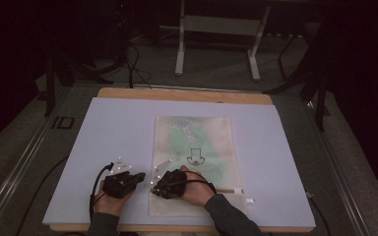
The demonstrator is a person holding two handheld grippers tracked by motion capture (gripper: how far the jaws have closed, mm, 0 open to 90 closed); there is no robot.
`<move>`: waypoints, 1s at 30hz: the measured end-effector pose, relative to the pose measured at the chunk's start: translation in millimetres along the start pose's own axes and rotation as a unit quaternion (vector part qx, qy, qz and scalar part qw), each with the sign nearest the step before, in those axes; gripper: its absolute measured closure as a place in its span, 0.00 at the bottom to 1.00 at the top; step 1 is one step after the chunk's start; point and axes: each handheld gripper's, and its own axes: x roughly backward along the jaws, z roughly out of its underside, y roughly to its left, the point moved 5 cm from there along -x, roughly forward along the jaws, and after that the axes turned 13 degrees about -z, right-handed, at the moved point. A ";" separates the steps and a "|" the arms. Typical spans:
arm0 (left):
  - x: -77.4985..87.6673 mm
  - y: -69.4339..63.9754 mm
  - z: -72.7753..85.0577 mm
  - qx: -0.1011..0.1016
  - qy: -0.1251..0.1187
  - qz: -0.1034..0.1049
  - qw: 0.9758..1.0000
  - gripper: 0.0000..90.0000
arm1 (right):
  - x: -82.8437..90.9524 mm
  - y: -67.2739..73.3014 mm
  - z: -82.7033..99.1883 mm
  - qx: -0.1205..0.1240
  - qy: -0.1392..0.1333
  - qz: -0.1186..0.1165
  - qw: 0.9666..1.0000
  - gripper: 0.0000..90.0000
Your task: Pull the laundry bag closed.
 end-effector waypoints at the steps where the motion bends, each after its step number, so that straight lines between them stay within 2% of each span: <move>1: -0.6 -1.8 0.0 -0.003 0.001 0.003 1.000 0.99 | -0.1 0.1 0.0 0.001 0.001 0.001 1.000 0.91; 9: -4.2 -11.3 0.3 -0.024 0.007 0.021 0.999 0.99 | -0.6 1.2 0.3 0.003 0.001 0.005 1.000 0.91; 17: -8.9 -21.1 0.2 -0.043 0.015 0.025 0.999 0.99 | -0.8 1.6 1.0 0.004 -0.001 0.008 1.000 0.91; 30: -12.3 -24.3 0.8 -0.043 0.021 0.033 0.998 0.99 | -1.3 2.5 0.6 0.009 0.003 0.014 1.000 0.91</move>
